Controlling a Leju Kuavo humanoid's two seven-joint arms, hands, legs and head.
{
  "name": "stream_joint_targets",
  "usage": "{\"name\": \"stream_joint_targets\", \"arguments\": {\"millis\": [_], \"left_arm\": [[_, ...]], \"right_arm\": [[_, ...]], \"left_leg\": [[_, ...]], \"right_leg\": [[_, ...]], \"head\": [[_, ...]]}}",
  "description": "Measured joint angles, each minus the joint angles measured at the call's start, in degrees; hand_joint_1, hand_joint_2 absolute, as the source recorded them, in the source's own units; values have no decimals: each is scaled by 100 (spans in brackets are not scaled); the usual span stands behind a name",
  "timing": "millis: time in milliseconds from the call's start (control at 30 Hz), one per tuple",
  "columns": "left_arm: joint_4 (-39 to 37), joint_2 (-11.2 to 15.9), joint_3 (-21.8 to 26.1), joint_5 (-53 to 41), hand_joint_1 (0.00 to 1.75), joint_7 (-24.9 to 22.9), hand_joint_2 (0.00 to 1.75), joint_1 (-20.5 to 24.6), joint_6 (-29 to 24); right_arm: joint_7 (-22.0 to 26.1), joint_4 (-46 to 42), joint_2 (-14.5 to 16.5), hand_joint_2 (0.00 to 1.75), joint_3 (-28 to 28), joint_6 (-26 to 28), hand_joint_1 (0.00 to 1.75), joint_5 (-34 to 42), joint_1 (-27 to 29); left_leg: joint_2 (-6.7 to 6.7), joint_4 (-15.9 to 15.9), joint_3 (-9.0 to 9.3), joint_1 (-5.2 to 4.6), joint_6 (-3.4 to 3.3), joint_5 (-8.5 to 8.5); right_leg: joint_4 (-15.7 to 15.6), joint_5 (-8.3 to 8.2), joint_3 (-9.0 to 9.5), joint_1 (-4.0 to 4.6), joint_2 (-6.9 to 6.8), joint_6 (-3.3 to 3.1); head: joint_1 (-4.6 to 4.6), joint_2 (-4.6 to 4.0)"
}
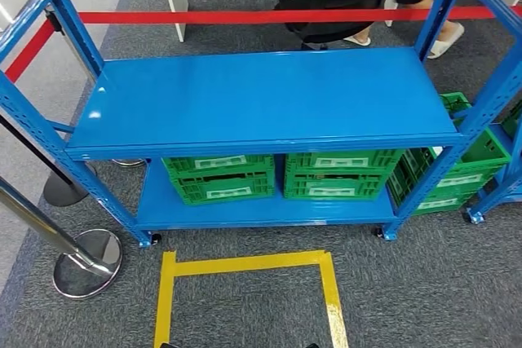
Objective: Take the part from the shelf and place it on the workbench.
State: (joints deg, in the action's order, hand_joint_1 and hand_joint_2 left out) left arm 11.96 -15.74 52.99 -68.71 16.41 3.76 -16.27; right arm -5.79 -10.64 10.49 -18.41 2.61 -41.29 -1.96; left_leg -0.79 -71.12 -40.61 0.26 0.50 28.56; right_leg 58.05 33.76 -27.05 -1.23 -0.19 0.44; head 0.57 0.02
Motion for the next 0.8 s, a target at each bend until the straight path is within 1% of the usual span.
{"name": "stream_joint_targets", "arguments": {"millis": [33,67,100,133,167,200,233,267,300,333,367,400,433,467,500,533,567,600,633,667,700,733,767,800], "left_arm": [[0,1,-3,-9,0,1,0,-2,2],[0,0,-6,-17,0,3,0,-3,5],[0,0,-10,-23,0,7,0,-3,9],[0,1,-13,-25,0,10,0,-8,13],[0,-1,-16,-27,0,14,0,-15,17],[0,-2,-19,-30,0,15,0,-25,19],[0,-5,-20,-33,0,16,0,-36,20],[0,-9,-20,-36,0,16,0,-42,19],[0,-13,-21,-39,0,16,0,-41,19],[0,-15,-21,-39,0,16,0,-42,18],[0,-19,-21,-39,0,15,0,-43,17],[0,-21,-21,-40,0,14,0,-48,17],[0,-24,-21,-40,0,14,0,-53,16],[0,-25,-21,-40,0,13,0,-57,15],[0,-26,-21,-42,0,10,0,-59,14],[0,-26,-21,-44,0,8,0,-66,9],[0,-24,-21,-50,0,5,0,-73,1],[0,-25,-20,-58,0,3,0,-77,-11],[1,-23,-20,-65,0,7,0,-75,-28],[1,-25,-21,-71,0,11,0,-57,-42],[2,-30,-22,-75,0,17,0,-29,-53],[2,-33,-25,-79,0,26,0,-2,-61],[2,-38,-27,-82,0,31,0,19,-67],[2,-40,-28,-84,0,34,0,30,-69]], "right_arm": [[0,2,1,0,-8,-13,0,2,-2],[3,3,1,0,-16,-29,0,4,-8],[8,4,2,0,-28,-45,0,10,-16],[12,5,2,0,-40,-62,0,19,-25],[17,4,2,0,-55,-73,0,28,-37],[19,2,1,0,-68,-84,0,35,-45],[21,1,1,0,-80,-92,0,39,-52],[23,-1,0,0,-93,-98,0,40,-60],[25,-2,0,0,-102,-103,0,40,-68],[28,-2,0,0,-113,-103,0,40,-73],[27,-2,0,0,-122,-105,0,40,-76],[25,-2,-2,0,-131,-106,0,40,-66],[22,-1,-6,0,-139,-107,0,39,-49],[21,-1,-11,0,-146,-108,0,38,-31],[21,0,-16,0,-156,-108,0,35,-11],[24,2,-20,0,-169,-108,0,29,11],[31,10,-21,0,-182,-108,0,22,30],[35,18,-21,0,-196,-104,0,12,38],[39,26,-21,0,-208,-90,0,2,38],[45,28,-20,0,-218,-71,0,-9,19],[46,25,-21,0,-226,-52,0,-20,-7],[49,19,-21,0,-232,-29,0,-29,-24],[50,14,-23,0,-236,-15,0,-35,-37],[50,12,-24,0,-238,-8,0,-39,-40]], "left_leg": [[11,356,156,-14,-39,-191],[24,676,305,-38,-83,-302],[38,890,412,-61,-124,-308],[48,997,472,-81,-161,-235],[48,1091,529,-88,-195,-179],[40,1175,609,-72,-223,-137],[32,1263,715,-54,-252,-111],[28,1346,841,-36,-278,-79],[24,1425,971,-22,-293,-44],[26,1489,1093,-21,-307,9],[22,1544,1213,-20,-315,72],[11,1589,1344,-20,-316,144],[-6,1626,1489,-19,-316,229],[-26,1651,1645,-19,-311,318],[-40,1664,1809,-19,-301,421],[-48,1668,1951,-19,-283,540],[-50,1632,2089,-27,-260,671],[-53,1611,2177,-33,-229,802],[-57,1593,2229,-32,-196,901],[-60,1563,2259,-25,-162,936],[-60,1491,2205,-14,-125,890],[-52,1276,2089,-2,-93,762],[-41,941,1888,5,-64,611],[-36,741,1772,6,-48,520]], "right_leg": [[-11,56,78,-2,-19,13],[-26,107,141,0,-30,38],[-57,145,185,0,-40,68],[-90,156,251,1,-48,102],[-109,129,303,5,-52,146],[-89,83,322,4,-57,183],[52,-4,294,5,-52,214],[313,-93,141,7,-38,233],[667,-131,-92,8,-22,237],[1040,-88,-367,9,-7,233],[1320,76,-648,11,2,231],[1464,322,-886,11,4,238],[1466,582,-1068,12,5,248],[1343,741,-1196,12,5,259],[1120,689,-1292,12,5,258],[843,323,-1365,12,5,245],[593,-215,-1420,18,2,215],[447,-691,-1436,32,8,161],[386,-1040,-1437,51,15,110],[397,-1129,-1420,74,21,56],[416,-1078,-1382,85,30,7],[381,-1054,-1345,84,28,-27],[336,-1019,-1289,78,22,-66],[307,-1007,-1257,68,19,-83]], "head": [[4,0],[2,0],[-1,0],[-5,0],[-12,0],[-11,0],[-6,-1],[2,-1],[12,-1],[24,-2],[29,-2],[38,-2],[43,-2],[47,-2],[54,-2],[58,-2],[56,-3],[41,-3],[16,-3],[-4,-3],[-19,-3],[-24,-2],[-25,-2],[-28,-2]]}}
